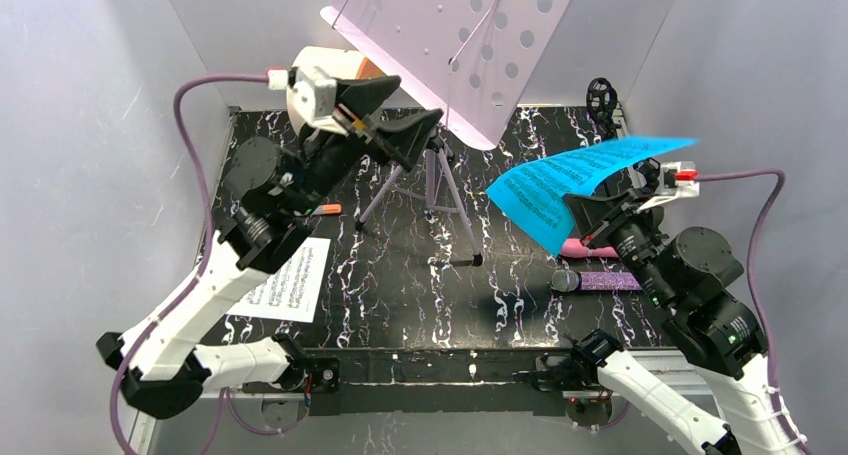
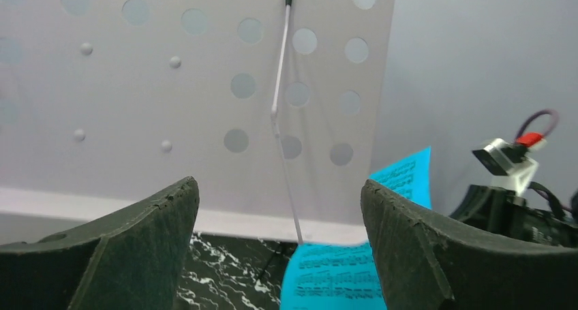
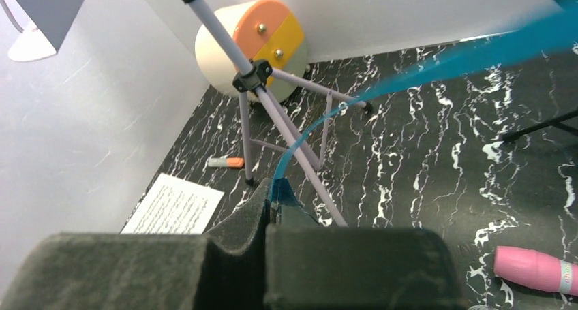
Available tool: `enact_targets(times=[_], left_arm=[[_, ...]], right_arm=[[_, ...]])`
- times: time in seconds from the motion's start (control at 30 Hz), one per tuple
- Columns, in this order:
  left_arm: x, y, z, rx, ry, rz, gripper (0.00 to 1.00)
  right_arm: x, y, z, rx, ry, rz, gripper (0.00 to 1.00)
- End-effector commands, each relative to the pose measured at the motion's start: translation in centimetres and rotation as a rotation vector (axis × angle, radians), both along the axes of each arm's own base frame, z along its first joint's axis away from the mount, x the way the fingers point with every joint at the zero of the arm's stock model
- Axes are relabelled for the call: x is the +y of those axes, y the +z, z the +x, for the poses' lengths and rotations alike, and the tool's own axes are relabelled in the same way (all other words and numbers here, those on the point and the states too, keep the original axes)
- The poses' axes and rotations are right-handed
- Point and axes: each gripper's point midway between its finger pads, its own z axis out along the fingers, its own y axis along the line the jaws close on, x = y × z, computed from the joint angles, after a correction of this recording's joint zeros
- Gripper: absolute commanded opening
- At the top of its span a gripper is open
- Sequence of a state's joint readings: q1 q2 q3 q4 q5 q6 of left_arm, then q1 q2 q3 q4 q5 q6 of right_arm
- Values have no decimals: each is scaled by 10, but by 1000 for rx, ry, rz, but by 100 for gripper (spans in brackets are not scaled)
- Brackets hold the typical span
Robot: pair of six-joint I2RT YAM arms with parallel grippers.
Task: Pack up the instrument practice props
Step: Place the sheet music at the center of the board.
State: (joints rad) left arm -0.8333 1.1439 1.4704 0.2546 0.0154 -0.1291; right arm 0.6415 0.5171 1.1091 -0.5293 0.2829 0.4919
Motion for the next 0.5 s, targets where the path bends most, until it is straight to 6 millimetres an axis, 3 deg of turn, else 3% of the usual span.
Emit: enact_targets(times=[0.0,0.17,0.47], left_arm=[[21,-24,-17,79,-6,-7,87],[43,-84,-22,264,38,-42,87],[46,-194,-24,576,51,-61,88]], right_arm=[[23,-4,3,25,90,2,1],[36,-23,5,77,141,-12,1],[63,-49,3,157,251,36,1]])
